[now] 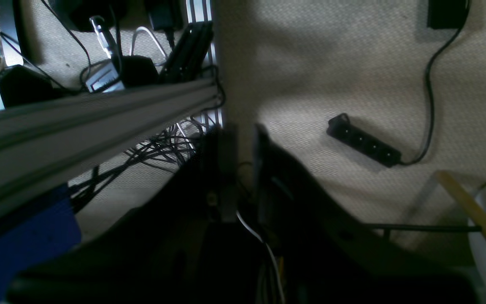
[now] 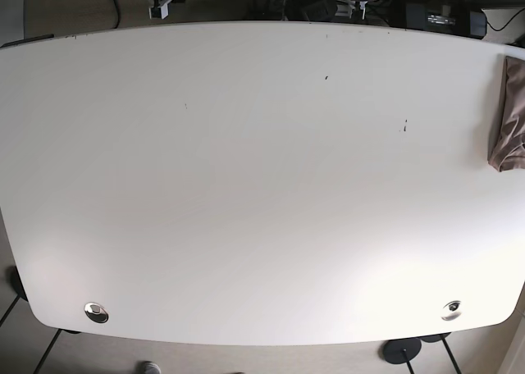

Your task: Fold the T-shirt properly

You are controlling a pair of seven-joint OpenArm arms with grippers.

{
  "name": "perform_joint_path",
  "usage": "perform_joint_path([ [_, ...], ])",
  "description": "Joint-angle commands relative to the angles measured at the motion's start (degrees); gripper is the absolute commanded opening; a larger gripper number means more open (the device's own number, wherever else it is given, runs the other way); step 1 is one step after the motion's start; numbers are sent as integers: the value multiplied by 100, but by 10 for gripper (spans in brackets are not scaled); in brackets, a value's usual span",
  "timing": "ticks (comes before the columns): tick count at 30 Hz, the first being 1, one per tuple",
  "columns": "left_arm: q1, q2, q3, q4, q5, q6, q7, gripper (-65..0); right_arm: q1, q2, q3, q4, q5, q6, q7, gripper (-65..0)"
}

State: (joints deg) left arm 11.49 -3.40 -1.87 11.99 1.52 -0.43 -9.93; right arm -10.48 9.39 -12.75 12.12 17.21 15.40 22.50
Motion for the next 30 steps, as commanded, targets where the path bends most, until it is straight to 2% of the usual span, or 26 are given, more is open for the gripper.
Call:
perform_joint_path([
  [1, 39, -23, 2, 5, 16, 23, -30, -246, -27, 61, 7, 9, 19, 21, 82, -595],
  [12, 146, -24, -1, 379, 8, 2, 0, -245, -198, 83, 9, 250, 37, 37, -108, -597],
  [30, 127, -40, 0, 411, -8, 35, -167, -243, -141, 91, -24, 225, 66, 28, -23, -595],
])
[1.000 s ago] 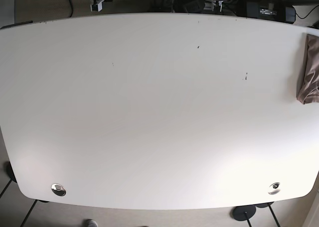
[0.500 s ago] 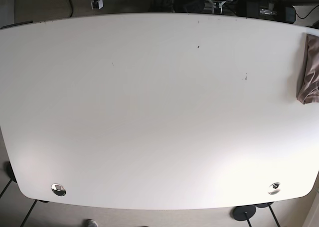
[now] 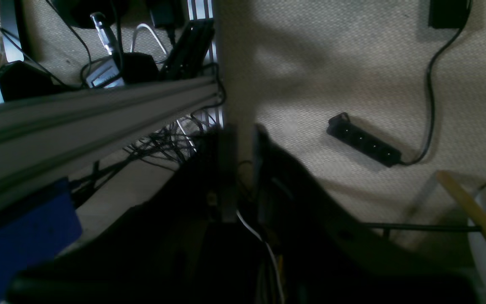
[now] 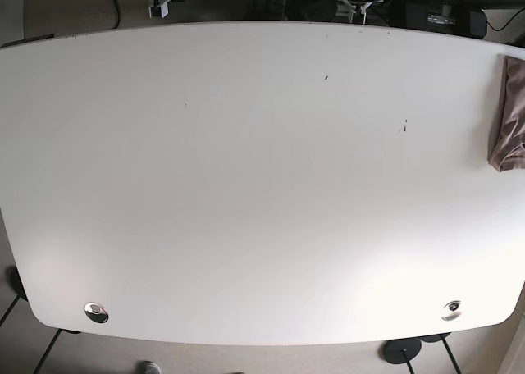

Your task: Fold the T-shirt properly

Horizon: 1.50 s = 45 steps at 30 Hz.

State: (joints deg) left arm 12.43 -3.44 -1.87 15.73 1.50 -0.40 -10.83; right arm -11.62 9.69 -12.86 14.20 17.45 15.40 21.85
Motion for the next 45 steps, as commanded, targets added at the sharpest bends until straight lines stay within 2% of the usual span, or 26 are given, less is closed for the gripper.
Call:
perform_joint_path([
  [1, 32, -35, 0, 42, -8, 34, -82, -243, -27, 59, -15, 23, 41, 28, 37, -594],
  [12, -47, -38, 12, -35, 7, 35, -80, -243, 21, 60, -10, 26, 17, 20, -344, -592],
  [26, -2, -68, 68, -67, 18, 32, -207, -241, -141, 107, -19, 117, 35, -2, -177, -596],
  [36, 262, -105, 41, 221, 24, 27, -403, -240, -662, 174, -27, 864, 17, -21, -453, -594],
  [45, 47, -65, 67, 59, 32, 67, -307, -240, -344, 128, -38, 475, -59, -148, -435, -591],
])
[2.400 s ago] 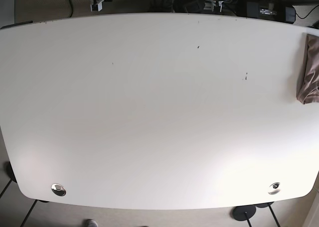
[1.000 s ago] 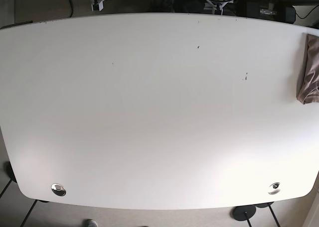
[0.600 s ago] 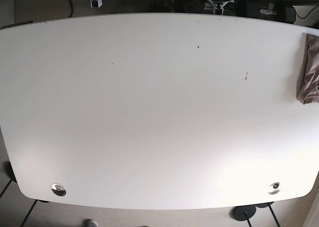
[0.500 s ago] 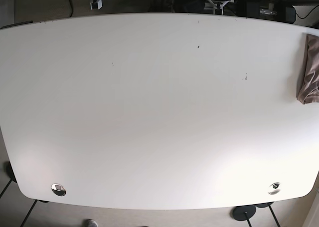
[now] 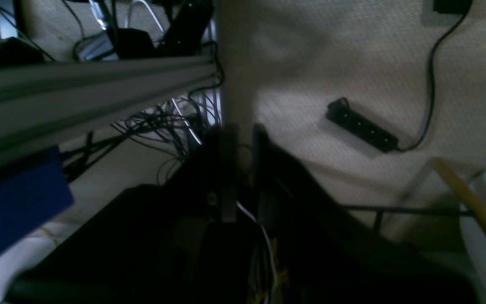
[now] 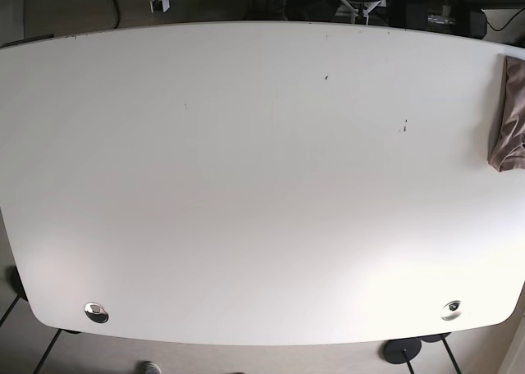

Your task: Fold the T-shirt properly

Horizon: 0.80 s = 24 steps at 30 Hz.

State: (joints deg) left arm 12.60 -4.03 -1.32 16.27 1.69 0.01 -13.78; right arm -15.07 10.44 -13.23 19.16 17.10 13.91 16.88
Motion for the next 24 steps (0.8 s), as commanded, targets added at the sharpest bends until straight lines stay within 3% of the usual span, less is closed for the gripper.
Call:
perform_joint_path([
  [1, 15, -5, 21, -3, 14, 54, 12, -240, 40, 45, -6, -61, -57, -37, 59, -591],
  [6, -58, 3, 106, -6, 64, -16, 207, -240, 17, 53, 10, 26, 20, -81, 22, -593],
  [24, -109, 11, 220, -64, 43, -22, 85, -239, 117, 44, 46, -106, -30, -75, 38, -593],
])
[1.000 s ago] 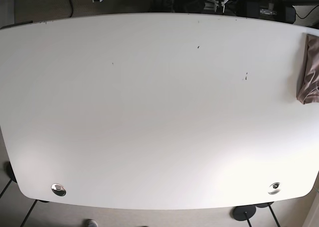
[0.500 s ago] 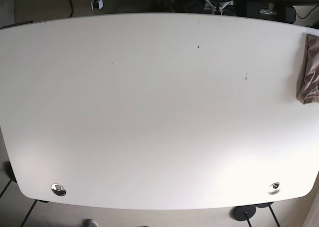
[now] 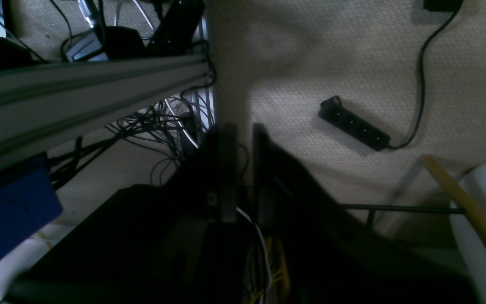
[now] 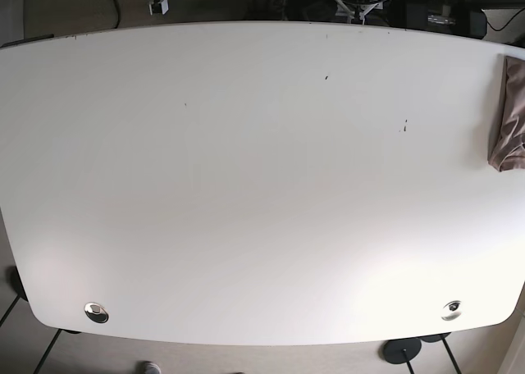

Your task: Fold the T-shirt properly

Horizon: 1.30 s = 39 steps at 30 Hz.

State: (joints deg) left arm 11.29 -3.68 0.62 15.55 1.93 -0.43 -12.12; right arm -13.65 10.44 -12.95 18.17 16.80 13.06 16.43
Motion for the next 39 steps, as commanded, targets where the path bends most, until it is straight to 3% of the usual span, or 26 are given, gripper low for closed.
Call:
perform_joint_path([
  [1, -13, -27, 8, 11, 13, 27, -67, -240, -20, 71, 1, -3, -11, 21, 104, -594],
  [39, 276, -93, 37, 405, 23, 33, -207, -243, -148, 90, 7, 140, 36, 14, 21, -596],
])
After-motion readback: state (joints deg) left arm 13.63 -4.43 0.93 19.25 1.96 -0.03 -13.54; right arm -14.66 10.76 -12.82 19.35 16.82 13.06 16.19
